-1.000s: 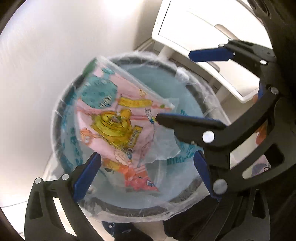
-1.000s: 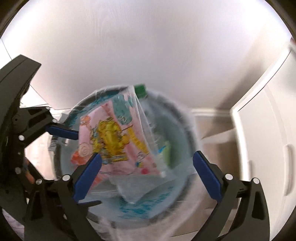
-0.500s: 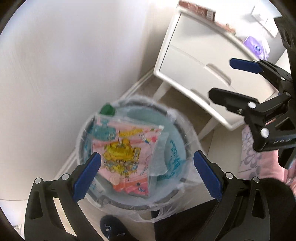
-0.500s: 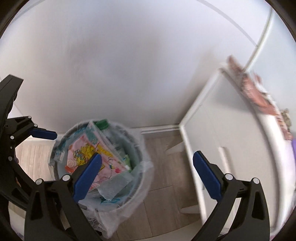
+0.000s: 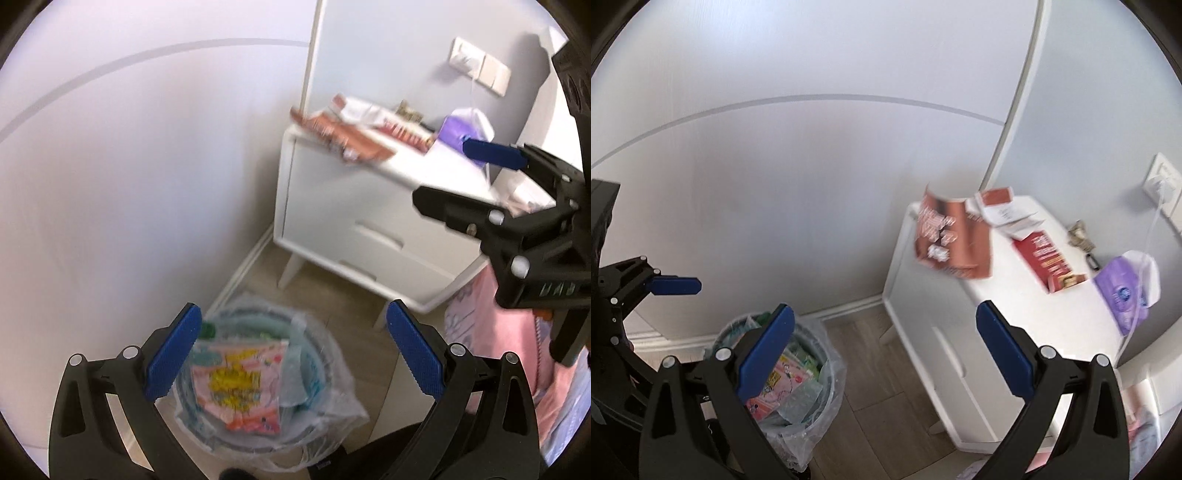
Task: Collect trash
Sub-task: 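Move the right gripper back up toward the nightstand, then reach the right gripper to the brown printed wrapper and close on it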
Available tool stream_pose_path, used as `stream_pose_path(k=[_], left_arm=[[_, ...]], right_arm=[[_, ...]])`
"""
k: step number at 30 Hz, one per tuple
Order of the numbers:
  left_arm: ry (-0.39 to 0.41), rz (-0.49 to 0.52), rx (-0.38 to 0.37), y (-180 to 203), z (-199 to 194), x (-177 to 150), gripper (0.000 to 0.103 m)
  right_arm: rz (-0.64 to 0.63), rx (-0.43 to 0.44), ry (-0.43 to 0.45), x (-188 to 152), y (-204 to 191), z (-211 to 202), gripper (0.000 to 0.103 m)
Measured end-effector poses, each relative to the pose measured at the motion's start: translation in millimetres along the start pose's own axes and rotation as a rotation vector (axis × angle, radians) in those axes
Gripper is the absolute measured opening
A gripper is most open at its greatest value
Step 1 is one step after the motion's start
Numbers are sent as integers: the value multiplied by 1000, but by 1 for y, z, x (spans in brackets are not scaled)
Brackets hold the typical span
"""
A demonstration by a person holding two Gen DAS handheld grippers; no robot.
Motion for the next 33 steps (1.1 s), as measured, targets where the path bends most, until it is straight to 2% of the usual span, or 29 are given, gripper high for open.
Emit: stream_pose_path(k=[7,11,20,23,26,33], left_arm=[[98,72,4,27,-31,54,97],[178,125,25,41,-54,83,97],[354,129,30,69,-96,126,97],[375,168,31,81,-102,130,97],[383,191,10,92,-105,132,97],[353,159,-51,108,-100,131,97]], right_arm=[[47,-126,112,33,26,-45,96],[95,-163,185,47,42,-70,96],[214,-245,359,75,74,-139,96],[262,-298,404,81,85,-158,96],[299,-348,400,84,93,-169,96],[288,-338,390,79,94,-177,96]])
Point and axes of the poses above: each gripper's, at about its wrist camera, not at the fingertips, and z roughly the way its jaws point, y to its right, x to its top, the point moved 5 cm from there along z, roughly the way its jaws point, and after that the axes turned 10 degrees about y, right-handed, at the moved point
